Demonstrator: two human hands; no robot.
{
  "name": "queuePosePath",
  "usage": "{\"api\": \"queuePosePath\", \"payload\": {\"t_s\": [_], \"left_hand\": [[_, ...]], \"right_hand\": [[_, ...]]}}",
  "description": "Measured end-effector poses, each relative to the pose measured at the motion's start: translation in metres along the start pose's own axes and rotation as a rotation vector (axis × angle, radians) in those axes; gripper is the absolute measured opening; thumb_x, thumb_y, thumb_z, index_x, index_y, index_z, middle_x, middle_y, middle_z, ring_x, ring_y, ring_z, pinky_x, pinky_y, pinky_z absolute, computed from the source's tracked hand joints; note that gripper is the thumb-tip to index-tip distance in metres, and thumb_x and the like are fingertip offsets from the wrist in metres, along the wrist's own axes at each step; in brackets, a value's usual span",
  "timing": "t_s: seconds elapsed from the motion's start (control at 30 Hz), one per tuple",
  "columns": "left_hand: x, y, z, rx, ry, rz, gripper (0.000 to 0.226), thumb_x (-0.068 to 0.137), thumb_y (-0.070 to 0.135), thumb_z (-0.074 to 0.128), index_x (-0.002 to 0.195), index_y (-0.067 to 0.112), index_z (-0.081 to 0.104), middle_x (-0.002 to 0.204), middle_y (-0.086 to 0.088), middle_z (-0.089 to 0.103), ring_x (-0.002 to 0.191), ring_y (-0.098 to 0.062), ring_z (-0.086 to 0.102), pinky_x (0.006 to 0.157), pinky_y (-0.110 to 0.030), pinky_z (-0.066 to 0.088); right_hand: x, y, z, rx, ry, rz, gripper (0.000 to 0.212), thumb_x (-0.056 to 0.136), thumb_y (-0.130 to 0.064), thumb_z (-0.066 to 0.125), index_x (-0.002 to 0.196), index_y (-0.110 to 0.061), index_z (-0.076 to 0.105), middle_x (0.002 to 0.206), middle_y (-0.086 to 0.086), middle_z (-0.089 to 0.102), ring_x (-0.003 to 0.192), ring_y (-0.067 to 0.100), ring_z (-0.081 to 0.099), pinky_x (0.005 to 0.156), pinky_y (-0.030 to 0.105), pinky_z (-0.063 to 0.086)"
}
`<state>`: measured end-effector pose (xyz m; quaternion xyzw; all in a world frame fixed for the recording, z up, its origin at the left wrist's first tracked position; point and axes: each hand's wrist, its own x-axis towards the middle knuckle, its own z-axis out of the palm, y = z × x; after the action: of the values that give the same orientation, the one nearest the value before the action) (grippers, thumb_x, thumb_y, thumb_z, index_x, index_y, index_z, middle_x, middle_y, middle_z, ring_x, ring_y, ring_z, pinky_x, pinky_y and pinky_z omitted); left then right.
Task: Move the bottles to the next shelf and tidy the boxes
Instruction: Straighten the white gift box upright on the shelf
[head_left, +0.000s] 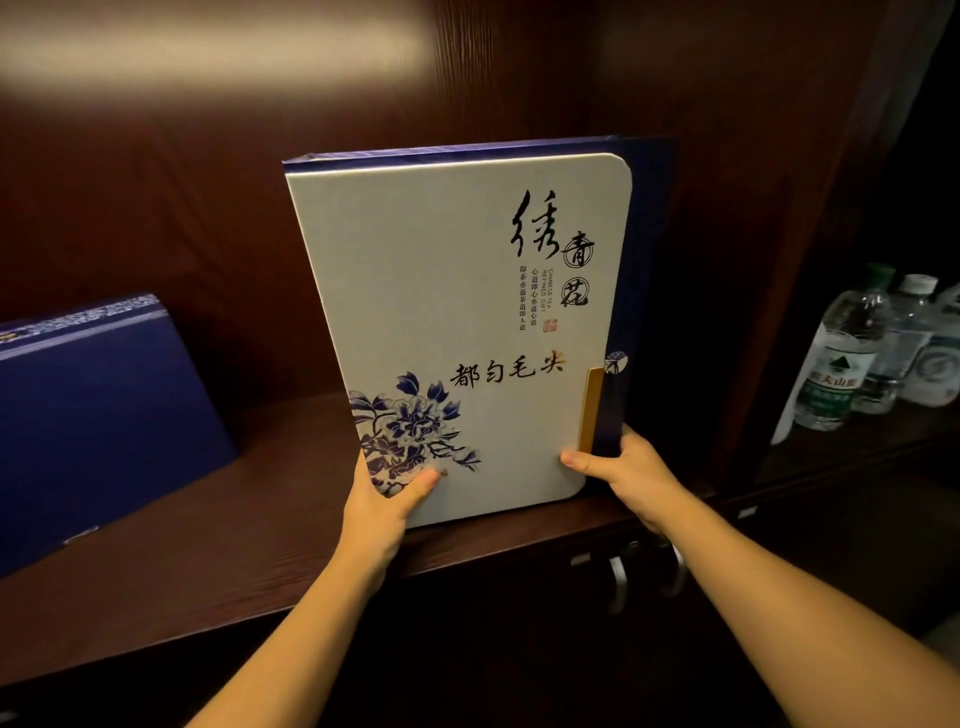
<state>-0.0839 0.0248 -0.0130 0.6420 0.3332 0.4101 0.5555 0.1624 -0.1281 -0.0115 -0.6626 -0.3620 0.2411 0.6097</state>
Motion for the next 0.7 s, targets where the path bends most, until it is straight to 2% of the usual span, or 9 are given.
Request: {"api": "queuePosePath", "payload": {"t_s": [0.3, 0.43, 0.53, 0.67, 0.7], "left_hand": [[-0.006, 0.0, 0.004, 0.039, 0.064, -0.011, 0.083, 0.049, 0.058, 0.08, 0.122, 0.037, 0.046, 0.104, 0.023, 0.066, 0.088, 0.018, 0.058, 0.078, -0.012, 0.04], [-0.007, 0.002, 0.006, 0.045, 0.078, -0.013, 0.079, 0.053, 0.052, 0.079, 0.122, 0.033, 0.048, 0.105, 0.02, 0.065, 0.087, 0.018, 0.058, 0.072, -0.005, 0.04], [-0.006, -0.001, 0.007, 0.048, 0.094, -0.001, 0.069, 0.063, 0.039, 0.082, 0.122, 0.032, 0.048, 0.106, 0.019, 0.065, 0.085, 0.019, 0.058, 0.07, -0.002, 0.041], [-0.007, -0.001, 0.006, 0.046, 0.081, -0.02, 0.068, 0.068, 0.029, 0.082, 0.126, 0.031, 0.046, 0.108, 0.018, 0.063, 0.086, 0.017, 0.059, 0.07, -0.002, 0.043], [-0.009, 0.0, 0.003, 0.048, 0.074, -0.028, 0.072, 0.067, 0.029, 0.083, 0.129, 0.029, 0.046, 0.112, 0.018, 0.063, 0.09, 0.013, 0.06, 0.075, -0.006, 0.045]], "right_hand": [[0.005, 0.006, -0.002, -0.017, -0.022, 0.006, 0.046, 0.068, -0.034, 0.084, 0.106, -0.044, 0.06, 0.106, -0.019, 0.069, 0.099, -0.005, 0.063, 0.081, 0.016, 0.047], [0.009, 0.007, -0.004, -0.023, -0.042, -0.002, 0.047, 0.068, -0.035, 0.083, 0.107, -0.043, 0.059, 0.11, -0.016, 0.068, 0.103, -0.001, 0.062, 0.086, 0.022, 0.048], [0.011, 0.007, -0.004, -0.019, -0.034, -0.013, 0.047, 0.069, -0.031, 0.083, 0.107, -0.041, 0.059, 0.112, -0.014, 0.067, 0.103, 0.001, 0.061, 0.087, 0.024, 0.047], [0.009, 0.008, -0.001, -0.004, -0.011, -0.013, 0.048, 0.069, -0.026, 0.084, 0.105, -0.043, 0.057, 0.107, -0.019, 0.065, 0.093, -0.008, 0.062, 0.076, 0.012, 0.047], [0.008, 0.007, -0.001, 0.003, -0.003, -0.012, 0.049, 0.068, -0.028, 0.084, 0.105, -0.043, 0.056, 0.105, -0.021, 0.065, 0.089, -0.011, 0.063, 0.071, 0.009, 0.048]]}}
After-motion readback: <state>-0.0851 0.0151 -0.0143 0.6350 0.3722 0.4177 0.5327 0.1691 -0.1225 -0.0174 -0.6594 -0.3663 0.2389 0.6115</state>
